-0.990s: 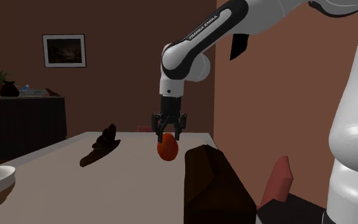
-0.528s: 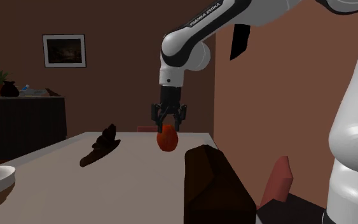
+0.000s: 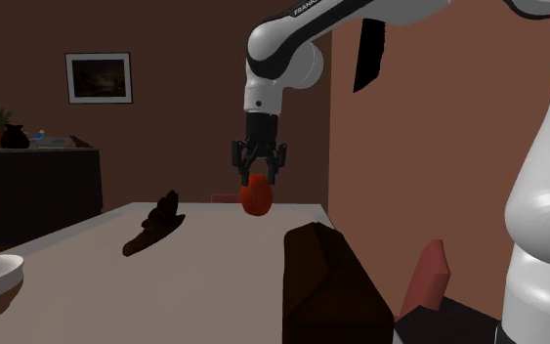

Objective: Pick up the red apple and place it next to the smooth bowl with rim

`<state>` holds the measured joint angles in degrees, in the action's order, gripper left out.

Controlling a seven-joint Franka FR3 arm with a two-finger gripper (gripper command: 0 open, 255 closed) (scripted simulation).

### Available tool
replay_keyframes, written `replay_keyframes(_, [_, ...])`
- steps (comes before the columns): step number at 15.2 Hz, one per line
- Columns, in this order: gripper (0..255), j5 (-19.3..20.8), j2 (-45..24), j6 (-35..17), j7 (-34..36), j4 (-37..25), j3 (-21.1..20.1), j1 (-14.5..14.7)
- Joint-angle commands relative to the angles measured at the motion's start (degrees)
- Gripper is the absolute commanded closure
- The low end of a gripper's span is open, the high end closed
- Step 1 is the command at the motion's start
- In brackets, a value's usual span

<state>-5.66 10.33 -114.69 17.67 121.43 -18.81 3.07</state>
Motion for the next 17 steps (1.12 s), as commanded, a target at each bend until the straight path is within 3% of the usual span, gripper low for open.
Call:
replay_keyframes(1, [255, -0.07, 0.42, 1.48, -0.11, -1.04, 0.14, -0.05])
replay_keyframes(8, [255, -0.06, 1.04, 6.28, -0.04, -5.24, 0.40, -0.15])
replay_keyframes(17, [255, 3.85, -8.98, 5.79, 14.14, -14.76, -7.48, 4.77])
